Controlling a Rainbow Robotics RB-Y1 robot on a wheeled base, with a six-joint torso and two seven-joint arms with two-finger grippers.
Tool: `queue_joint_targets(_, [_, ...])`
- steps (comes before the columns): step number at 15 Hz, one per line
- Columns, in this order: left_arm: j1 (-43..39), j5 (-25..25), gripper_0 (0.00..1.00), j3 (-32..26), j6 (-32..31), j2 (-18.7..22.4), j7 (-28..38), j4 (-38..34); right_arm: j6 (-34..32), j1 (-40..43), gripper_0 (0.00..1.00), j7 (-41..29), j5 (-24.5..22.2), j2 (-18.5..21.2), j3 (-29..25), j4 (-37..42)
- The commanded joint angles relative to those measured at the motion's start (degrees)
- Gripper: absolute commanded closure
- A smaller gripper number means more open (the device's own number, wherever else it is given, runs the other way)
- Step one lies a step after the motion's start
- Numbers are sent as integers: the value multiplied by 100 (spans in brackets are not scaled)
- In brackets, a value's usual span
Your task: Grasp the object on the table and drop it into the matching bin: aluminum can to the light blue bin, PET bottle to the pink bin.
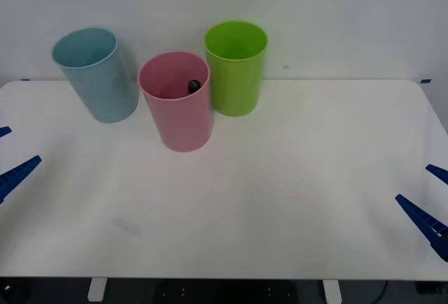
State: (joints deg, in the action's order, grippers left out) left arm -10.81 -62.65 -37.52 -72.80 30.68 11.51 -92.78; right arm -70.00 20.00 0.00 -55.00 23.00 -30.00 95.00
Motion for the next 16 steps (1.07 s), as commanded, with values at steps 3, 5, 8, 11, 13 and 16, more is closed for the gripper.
queue_joint_targets(3, [-686,235,0,-36,-59,0,-219,-12,0,0,0,0,0,0,0,0])
queue_joint_targets(5, [-853,341,0,-19,-68,0,-246,-12,0,0,0,0,0,0,0,0])
queue_joint_targets(8, [-914,385,0,17,-76,0,-298,5,0,0,0,0,0,0,0,0])
queue_joint_targets(11, [-985,402,0,52,-76,0,-316,5,0,0,0,0,0,0,0,0])
queue_joint_targets(13, [-1011,411,0,52,-76,0,-325,5,0,0,0,0,0,0,0,0])
queue_joint_targets(16, [-1037,411,0,69,-76,0,-325,-12,0,0,0,0,0,0,0,0])
